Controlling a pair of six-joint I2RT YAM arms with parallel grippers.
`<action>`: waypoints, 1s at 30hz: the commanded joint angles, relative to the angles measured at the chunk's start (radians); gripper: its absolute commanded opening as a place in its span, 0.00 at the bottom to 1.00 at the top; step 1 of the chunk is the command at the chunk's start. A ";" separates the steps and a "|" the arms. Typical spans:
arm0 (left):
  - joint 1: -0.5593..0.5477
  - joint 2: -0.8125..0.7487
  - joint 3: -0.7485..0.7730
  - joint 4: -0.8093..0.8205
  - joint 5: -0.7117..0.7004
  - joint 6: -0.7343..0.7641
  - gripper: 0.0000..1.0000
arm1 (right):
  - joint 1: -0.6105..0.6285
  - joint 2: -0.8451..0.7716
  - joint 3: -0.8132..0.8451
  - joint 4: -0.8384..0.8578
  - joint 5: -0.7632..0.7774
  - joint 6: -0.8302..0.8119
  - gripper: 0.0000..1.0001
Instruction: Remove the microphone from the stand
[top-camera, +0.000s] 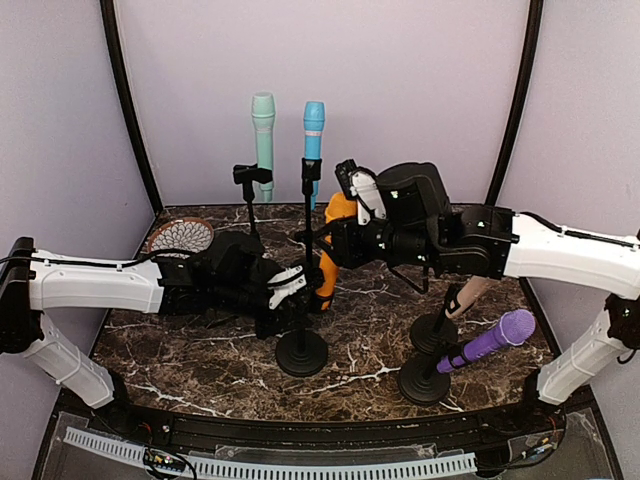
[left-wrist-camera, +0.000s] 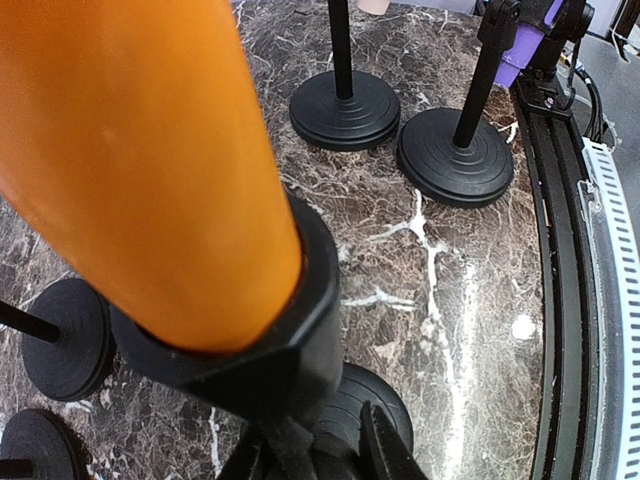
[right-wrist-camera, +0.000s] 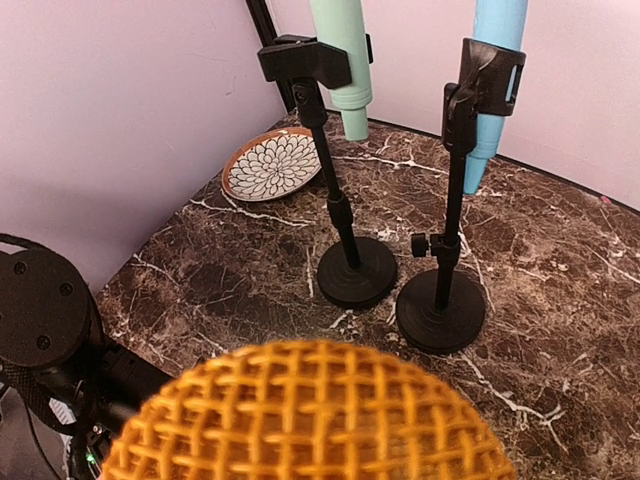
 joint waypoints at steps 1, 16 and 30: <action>-0.024 0.024 -0.004 -0.079 0.001 0.048 0.00 | -0.019 -0.091 -0.017 0.223 -0.055 -0.016 0.12; -0.028 0.025 -0.003 -0.080 -0.013 0.049 0.00 | -0.023 -0.079 0.014 0.145 0.070 0.070 0.11; -0.029 0.025 -0.004 -0.077 -0.025 0.050 0.00 | -0.021 -0.020 0.088 0.019 0.217 0.113 0.10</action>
